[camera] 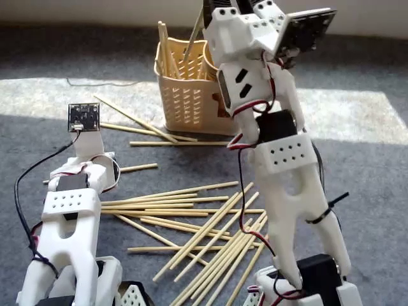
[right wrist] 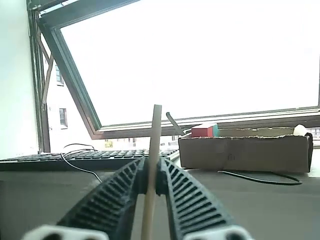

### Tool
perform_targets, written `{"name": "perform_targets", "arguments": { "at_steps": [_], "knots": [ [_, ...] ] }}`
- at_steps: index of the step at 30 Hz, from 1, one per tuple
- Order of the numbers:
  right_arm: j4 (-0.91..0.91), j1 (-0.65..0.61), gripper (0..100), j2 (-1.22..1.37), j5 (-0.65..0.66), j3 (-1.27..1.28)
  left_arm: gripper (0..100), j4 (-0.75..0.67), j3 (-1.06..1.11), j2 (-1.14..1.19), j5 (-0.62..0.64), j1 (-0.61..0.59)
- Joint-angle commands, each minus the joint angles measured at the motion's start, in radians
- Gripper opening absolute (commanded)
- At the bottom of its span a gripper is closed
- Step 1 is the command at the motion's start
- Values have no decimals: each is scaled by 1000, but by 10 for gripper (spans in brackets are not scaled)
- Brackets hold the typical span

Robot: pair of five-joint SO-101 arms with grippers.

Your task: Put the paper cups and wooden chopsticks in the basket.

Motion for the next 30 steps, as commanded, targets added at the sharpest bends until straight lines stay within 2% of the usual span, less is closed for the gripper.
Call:
{"name": "perform_targets", "arguments": {
  "at_steps": [1, 12, 27, 30],
  "knots": [
    [-30, -10, 5, 51, 100, -94, 24, -21, -4, -16, -6, -12],
    [-30, -10, 5, 21, 100, 45, 24, -20, -4, -16, -6, -8],
    [-30, -38, 7, -142, 103, 481, 24, -20, -4, -16, -6, -8],
    [-30, -38, 51, -151, 101, 524, 24, -20, -4, -16, -6, -8]
  ]
}}
